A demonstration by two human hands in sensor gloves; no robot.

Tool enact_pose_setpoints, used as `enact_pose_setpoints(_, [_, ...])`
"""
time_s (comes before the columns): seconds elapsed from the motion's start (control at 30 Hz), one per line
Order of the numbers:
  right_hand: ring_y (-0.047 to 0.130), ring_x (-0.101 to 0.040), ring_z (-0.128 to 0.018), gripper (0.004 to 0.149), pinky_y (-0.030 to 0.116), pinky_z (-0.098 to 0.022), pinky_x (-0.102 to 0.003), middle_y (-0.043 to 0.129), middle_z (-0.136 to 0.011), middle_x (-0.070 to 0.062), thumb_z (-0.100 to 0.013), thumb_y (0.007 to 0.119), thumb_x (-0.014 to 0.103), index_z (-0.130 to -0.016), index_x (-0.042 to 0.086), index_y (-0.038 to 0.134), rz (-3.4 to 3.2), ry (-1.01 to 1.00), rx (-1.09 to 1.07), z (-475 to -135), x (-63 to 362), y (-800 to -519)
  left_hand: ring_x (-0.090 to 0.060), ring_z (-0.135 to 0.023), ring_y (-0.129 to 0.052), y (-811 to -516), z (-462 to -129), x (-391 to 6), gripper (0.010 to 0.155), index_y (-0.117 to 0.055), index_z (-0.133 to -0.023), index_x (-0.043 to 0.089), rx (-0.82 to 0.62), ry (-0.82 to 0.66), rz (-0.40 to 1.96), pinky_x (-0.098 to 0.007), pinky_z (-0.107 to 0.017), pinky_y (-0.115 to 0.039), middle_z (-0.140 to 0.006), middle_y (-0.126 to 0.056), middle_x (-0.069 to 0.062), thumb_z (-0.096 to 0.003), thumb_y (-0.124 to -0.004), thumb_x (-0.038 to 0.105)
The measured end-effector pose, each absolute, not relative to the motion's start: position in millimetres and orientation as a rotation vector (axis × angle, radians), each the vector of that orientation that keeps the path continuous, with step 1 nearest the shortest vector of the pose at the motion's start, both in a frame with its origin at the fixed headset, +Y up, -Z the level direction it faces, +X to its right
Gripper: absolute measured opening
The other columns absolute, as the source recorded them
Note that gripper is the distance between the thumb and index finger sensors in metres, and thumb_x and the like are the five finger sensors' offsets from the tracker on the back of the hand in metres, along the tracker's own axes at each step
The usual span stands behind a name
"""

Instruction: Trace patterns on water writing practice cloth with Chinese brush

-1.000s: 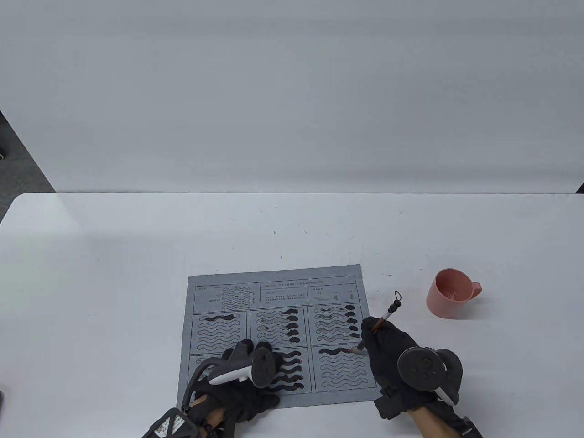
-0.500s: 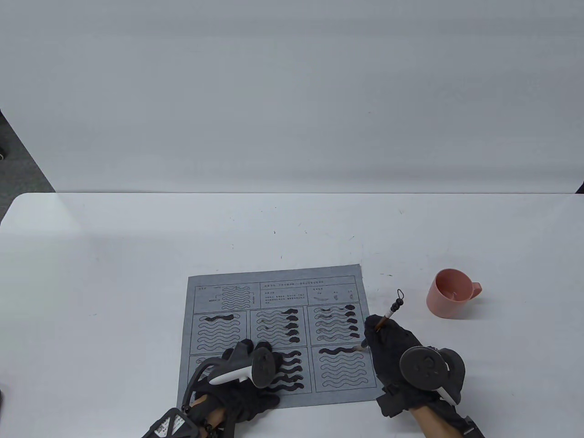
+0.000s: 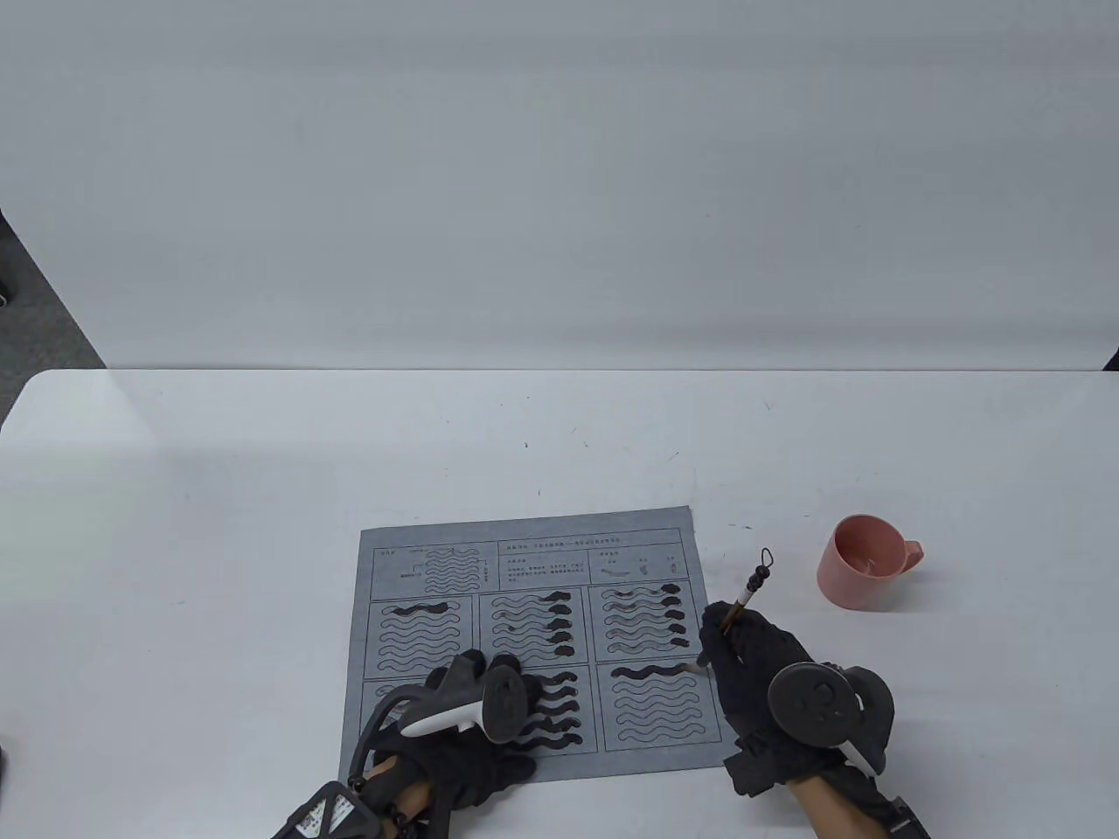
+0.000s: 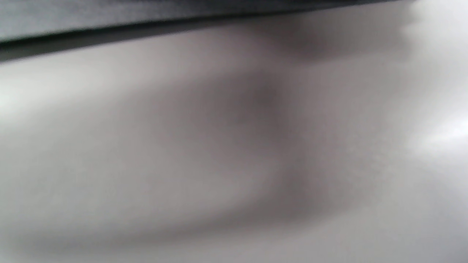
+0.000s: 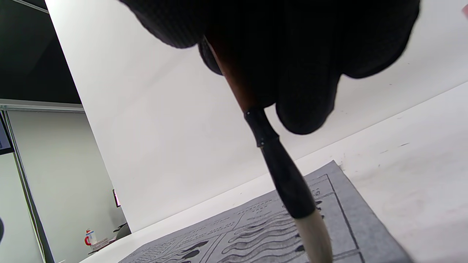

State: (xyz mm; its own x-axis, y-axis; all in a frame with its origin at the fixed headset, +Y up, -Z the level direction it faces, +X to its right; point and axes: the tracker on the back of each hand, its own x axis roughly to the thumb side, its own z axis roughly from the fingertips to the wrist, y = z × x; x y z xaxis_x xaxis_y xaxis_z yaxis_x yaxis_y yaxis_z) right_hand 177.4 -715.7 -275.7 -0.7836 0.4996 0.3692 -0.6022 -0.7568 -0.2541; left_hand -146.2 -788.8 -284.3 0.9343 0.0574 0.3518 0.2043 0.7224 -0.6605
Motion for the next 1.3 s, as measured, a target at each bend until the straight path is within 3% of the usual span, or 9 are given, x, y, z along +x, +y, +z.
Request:
enact_pose_setpoints(0.63, [0.104,-0.035,-0.058,0.04,0.081,-0.047,-0.059,0.094,-0.079,-0.017,-0.057,0.069,0.032,-0.087,0.007,0.075,2.355,-0.547,0.372,-271.0,177.0,-708.8,-0.032,-0.098,0.027,-788.8,-284.3,-146.2,0.085,0.018,-0.096,0.048,-0.763,-0.364,-0.083,-0.06,-0.074,0.004,-0.103,0.03,0.011,-0.0443,-0.047,0.066])
enact_pose_setpoints(0.8, [0.103,-0.038,-0.063,0.038,0.081,-0.048,-0.06,0.092,-0.084,-0.018,-0.056,0.073,0.028,-0.088,0.007,0.074,2.203,-0.425,0.397,-268.4,169.1,-709.4,-0.032,-0.098,0.027,-788.8,-284.3,-146.2,0.085,0.018,-0.096,0.047,-0.763,-0.364,-0.083,-0.06,-0.074,0.004,-0.103,0.03,0.011,-0.0443,-0.047,0.066])
enact_pose_setpoints(0.93, [0.099,-0.041,-0.069,0.039,0.079,-0.05,-0.063,0.088,-0.088,-0.019,-0.055,0.07,0.024,-0.09,0.006,0.07,2.206,-0.338,0.461,-266.7,158.6,-712.4,-0.032,-0.098,0.027,-788.8,-284.3,-146.2,0.085,0.018,-0.096,0.047,-0.763,-0.364,-0.083,-0.06,-0.074,0.004,-0.103,0.03,0.011,-0.0442,-0.047,0.066])
enact_pose_setpoints(1.3, [0.097,-0.042,-0.074,0.041,0.077,-0.053,-0.063,0.085,-0.091,-0.019,-0.053,0.068,0.021,-0.091,0.006,0.066,2.242,-0.278,0.637,-263.0,141.3,-716.5,-0.033,-0.098,0.027,-788.8,-284.3,-146.2,0.085,0.018,-0.096,0.047,-0.763,-0.364,-0.083,-0.06,-0.074,0.004,-0.103,0.031,0.011,-0.0442,-0.047,0.066])
